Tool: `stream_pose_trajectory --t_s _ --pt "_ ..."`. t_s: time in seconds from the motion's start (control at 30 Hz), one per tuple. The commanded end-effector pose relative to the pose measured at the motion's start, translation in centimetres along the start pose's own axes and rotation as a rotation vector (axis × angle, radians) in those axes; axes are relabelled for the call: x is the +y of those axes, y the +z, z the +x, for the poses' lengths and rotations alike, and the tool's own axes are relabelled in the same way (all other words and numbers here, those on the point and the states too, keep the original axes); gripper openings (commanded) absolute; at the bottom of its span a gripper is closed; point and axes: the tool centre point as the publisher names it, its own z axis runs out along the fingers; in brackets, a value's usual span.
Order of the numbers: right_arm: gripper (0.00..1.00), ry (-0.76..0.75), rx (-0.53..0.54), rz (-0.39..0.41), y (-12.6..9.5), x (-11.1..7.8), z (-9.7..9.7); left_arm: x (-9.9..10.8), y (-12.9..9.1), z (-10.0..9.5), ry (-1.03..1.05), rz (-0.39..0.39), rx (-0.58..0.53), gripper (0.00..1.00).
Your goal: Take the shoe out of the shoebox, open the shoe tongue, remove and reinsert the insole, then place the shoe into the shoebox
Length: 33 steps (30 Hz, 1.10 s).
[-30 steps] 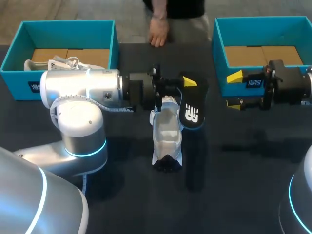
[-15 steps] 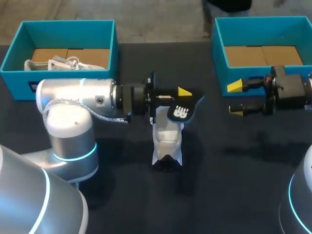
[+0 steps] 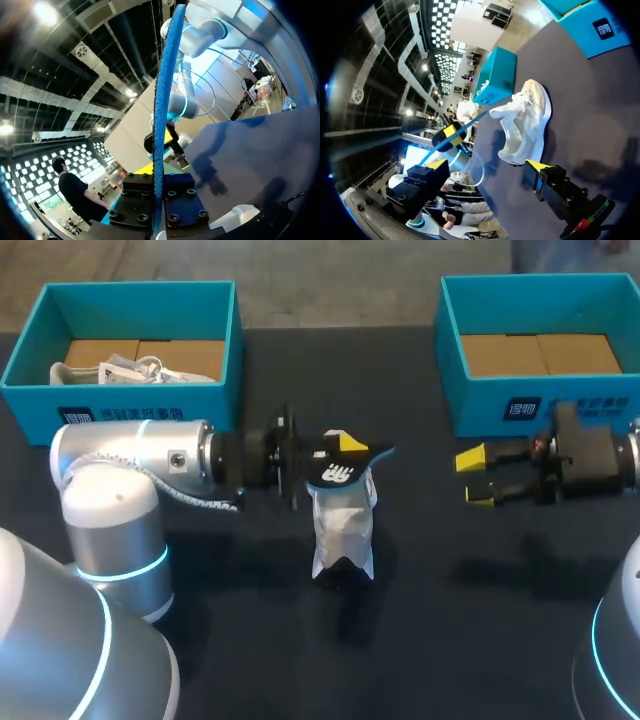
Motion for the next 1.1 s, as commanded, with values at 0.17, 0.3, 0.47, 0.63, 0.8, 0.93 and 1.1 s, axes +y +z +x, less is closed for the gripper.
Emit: stream_pose_trajectory --t_s 0.17,0.3,0.47,0.63,0.8,0.93,1.1 --pt "1.00 0.059 -0.067 0.018 1.7 -2.0 -0.7 0.7 -0.7 2.2 -0.024 -0.010 -0.034 0.00" --pt "1.00 0.059 -0.067 0.018 1.7 -2.0 -0.7 1.2 -0.8 2.7 -0.046 -0.006 -0.036 0.00" --pt "1.00 0.059 -0.067 0.018 1.7 -2.0 -0.7 1.2 -0.9 2.8 -0.053 0.000 -0.038 0.00" --pt "1.00 0.044 -0.072 0.005 1.7 -1.9 -0.8 1.3 -1.1 3.0 -0.059 0.004 -0.047 0.00" --pt "1.00 -0.106 -0.179 -0.101 2.7 -1.6 -1.6 1.2 -1.5 3.0 -0.076 0.006 -0.061 0.00" --pt "1.00 -0.148 -0.209 -0.135 3.7 -1.5 -2.2 1.2 -1.9 2.9 -0.084 -0.001 -0.064 0.00" --pt "1.00 -0.157 -0.248 -0.117 5.3 -1.4 -2.6 1.5 -2.3 2.9 -0.091 -0.005 -0.064 0.00"
